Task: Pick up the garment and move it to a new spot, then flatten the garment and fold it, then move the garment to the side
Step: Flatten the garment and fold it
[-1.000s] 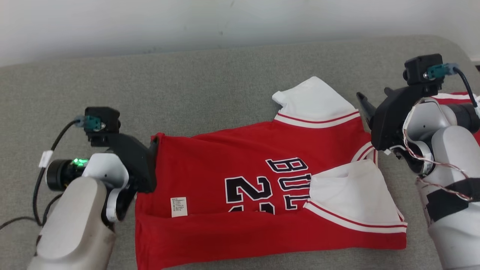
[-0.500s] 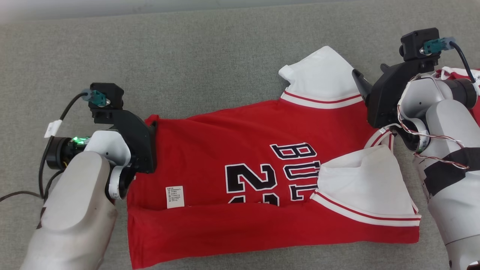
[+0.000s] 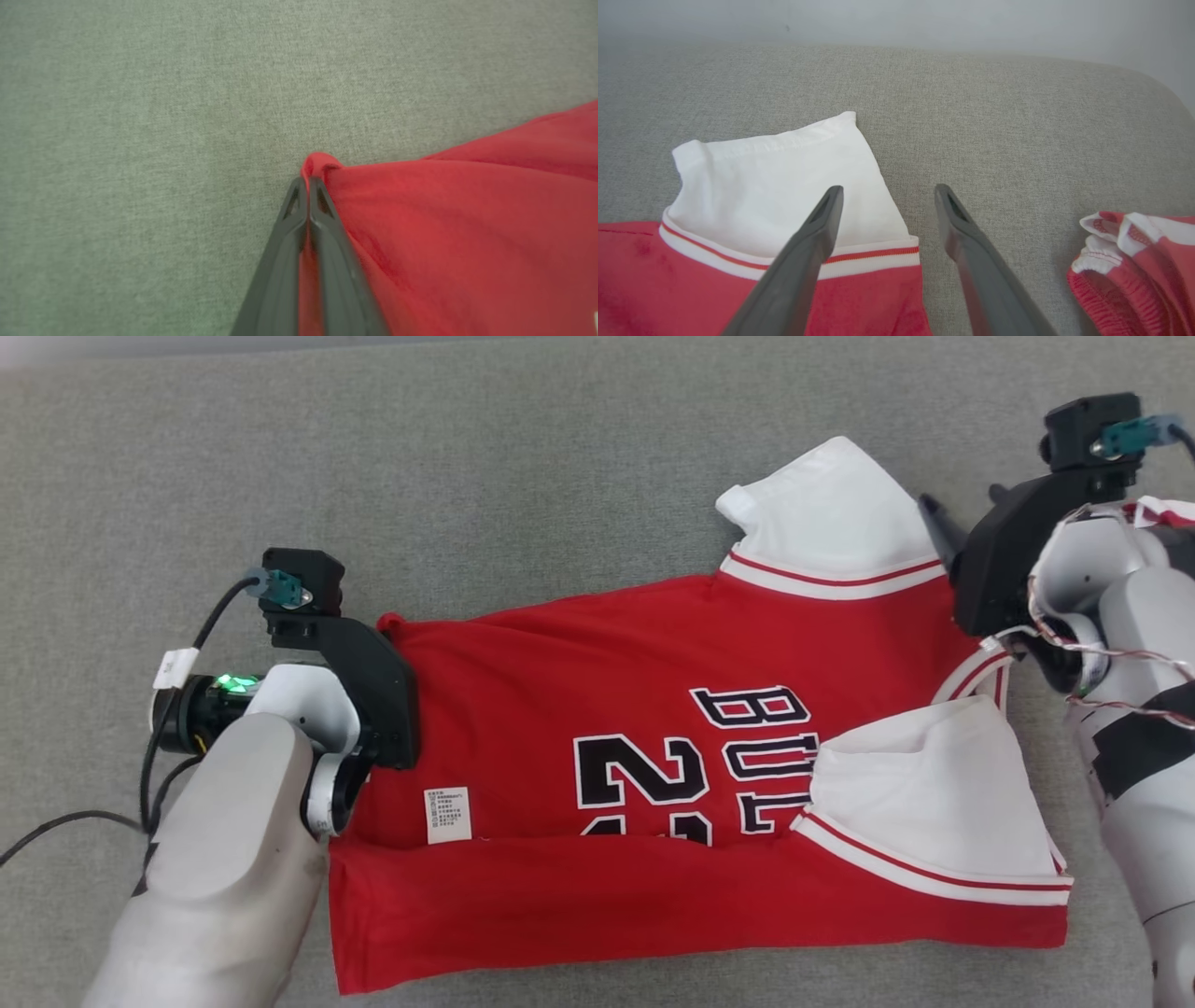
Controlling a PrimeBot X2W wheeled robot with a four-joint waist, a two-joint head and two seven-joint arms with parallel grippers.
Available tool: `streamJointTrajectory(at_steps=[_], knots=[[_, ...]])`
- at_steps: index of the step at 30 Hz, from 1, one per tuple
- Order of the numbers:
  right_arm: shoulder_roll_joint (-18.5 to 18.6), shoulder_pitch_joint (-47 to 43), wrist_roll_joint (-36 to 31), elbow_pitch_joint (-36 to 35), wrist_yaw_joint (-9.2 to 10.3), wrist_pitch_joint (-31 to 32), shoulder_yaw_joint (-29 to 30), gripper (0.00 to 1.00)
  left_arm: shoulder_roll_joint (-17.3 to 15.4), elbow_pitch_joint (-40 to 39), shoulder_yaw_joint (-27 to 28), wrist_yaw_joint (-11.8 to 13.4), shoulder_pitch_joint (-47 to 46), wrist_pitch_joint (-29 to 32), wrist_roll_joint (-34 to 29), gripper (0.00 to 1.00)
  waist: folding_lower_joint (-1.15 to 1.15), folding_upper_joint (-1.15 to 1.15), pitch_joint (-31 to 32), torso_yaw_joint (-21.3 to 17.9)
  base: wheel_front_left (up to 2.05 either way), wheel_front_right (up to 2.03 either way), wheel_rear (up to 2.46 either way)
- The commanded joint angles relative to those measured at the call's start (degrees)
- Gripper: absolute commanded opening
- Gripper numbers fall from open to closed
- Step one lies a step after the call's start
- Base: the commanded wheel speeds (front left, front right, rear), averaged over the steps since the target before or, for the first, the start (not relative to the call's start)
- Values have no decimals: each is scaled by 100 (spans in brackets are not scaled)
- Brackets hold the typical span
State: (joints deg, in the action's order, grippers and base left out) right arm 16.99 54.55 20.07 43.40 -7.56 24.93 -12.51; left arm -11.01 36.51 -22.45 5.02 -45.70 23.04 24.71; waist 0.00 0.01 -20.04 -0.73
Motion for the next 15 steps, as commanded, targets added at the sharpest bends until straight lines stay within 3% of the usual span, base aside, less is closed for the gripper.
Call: streamJointTrajectory(at_steps=[1,15], knots=[[60,83,15,26,18,-51,34,100,31,97,-29,2,7,-32,-22,0,0,-1,-56,63,0,0,0],[245,623,-329,503,17,-401,371,100,556,11,-278,-47,-171,-768,-8,0,0,-1,-552,656,0,0,0]])
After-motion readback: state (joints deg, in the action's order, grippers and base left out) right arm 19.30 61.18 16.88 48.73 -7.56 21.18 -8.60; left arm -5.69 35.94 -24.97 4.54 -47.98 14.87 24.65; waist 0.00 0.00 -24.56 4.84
